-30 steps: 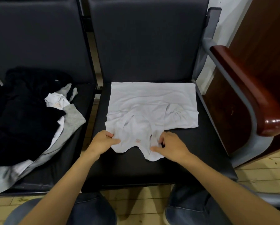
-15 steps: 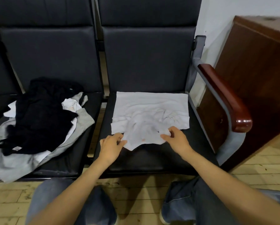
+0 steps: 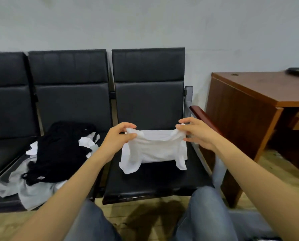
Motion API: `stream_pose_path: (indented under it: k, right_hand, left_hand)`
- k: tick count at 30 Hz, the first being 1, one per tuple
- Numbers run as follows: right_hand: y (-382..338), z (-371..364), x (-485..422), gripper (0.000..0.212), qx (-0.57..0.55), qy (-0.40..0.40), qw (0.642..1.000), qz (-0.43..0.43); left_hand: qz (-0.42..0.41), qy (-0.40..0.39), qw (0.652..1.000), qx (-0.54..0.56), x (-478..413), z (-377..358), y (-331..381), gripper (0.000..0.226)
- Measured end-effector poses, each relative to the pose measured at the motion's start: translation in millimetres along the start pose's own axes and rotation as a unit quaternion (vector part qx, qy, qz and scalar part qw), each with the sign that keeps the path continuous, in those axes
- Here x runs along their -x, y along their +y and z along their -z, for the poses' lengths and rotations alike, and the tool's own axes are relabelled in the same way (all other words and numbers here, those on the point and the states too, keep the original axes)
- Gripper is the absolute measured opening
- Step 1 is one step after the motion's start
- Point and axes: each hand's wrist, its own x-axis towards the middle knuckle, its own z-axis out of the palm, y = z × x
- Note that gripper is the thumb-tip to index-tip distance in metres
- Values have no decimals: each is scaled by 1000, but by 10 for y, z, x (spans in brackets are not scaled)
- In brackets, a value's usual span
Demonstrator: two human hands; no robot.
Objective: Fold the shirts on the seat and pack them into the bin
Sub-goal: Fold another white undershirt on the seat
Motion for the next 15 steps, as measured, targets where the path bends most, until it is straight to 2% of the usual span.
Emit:
stream_pose_path:
  k: [3,6,9,12,15]
  right_hand:
    - [-49,29,287,51,27,-69,997,-10]
    - [-69,19,493,54,163,-122,979,-21]
    - [-90,-16,635,50,287,-154,945,-19]
    - [-66,-74,691,42,394,-152,906,8]
    - [11,-150,688,36,493,-107,863,21]
  left_hand:
    - [25,-33,999,-5,207,18,62,31]
    - [67,-44,995,-64,343,73,82,41]
    - [95,-100,982,-128,499,46,85,42]
    - [91,-89,971,-202,612,-26,61,36]
    - [66,-41,961,-266,646,-42,10,27]
